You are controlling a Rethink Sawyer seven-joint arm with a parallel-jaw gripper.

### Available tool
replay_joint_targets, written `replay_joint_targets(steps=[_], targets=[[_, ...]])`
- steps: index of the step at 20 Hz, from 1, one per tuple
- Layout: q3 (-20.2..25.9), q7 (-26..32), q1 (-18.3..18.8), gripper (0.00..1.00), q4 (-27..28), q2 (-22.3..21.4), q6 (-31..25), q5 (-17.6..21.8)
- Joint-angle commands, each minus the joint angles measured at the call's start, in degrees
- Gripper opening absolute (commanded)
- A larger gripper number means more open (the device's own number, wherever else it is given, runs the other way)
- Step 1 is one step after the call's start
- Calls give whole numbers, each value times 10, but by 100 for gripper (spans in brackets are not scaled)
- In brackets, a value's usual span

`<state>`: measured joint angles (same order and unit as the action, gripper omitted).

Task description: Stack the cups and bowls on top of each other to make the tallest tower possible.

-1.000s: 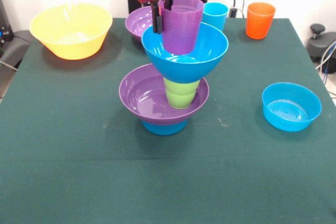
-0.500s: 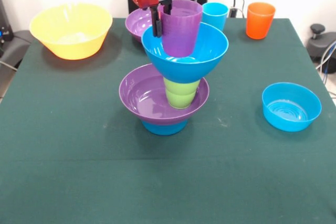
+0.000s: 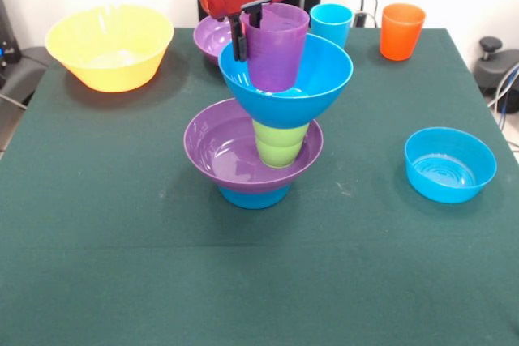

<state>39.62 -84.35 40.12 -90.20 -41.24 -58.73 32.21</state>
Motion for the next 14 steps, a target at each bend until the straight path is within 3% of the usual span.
replay_joint_targets(steps=[1,14], targets=[[12,170,0,0,7,16,-51,44],[11,162,1,0,3,22,-48,46]])
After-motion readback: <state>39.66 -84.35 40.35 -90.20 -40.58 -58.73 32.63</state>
